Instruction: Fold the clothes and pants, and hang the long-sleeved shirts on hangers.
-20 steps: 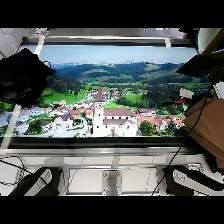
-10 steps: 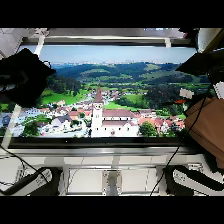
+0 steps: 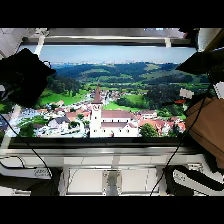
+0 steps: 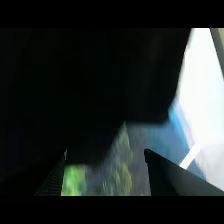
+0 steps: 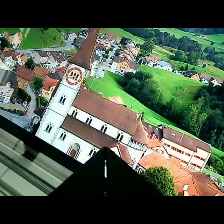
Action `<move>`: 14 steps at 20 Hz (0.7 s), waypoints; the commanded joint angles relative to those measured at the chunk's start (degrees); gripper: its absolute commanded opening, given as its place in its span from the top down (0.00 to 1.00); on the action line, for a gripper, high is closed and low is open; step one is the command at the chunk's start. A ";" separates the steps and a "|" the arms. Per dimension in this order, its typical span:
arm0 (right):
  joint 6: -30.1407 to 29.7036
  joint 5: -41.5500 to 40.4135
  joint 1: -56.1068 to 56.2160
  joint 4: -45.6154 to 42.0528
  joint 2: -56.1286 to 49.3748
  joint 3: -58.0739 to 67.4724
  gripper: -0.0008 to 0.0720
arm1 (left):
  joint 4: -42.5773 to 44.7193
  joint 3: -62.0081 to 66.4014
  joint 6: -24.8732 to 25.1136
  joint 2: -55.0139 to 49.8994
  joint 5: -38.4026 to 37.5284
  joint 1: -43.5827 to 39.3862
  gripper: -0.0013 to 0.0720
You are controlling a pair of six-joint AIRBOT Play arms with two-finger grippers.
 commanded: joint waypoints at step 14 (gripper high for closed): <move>1.01 -6.71 0.07 -0.26 -0.04 -0.02 0.98 | -6.58 15.72 -0.79 -19.41 13.92 -3.69 0.96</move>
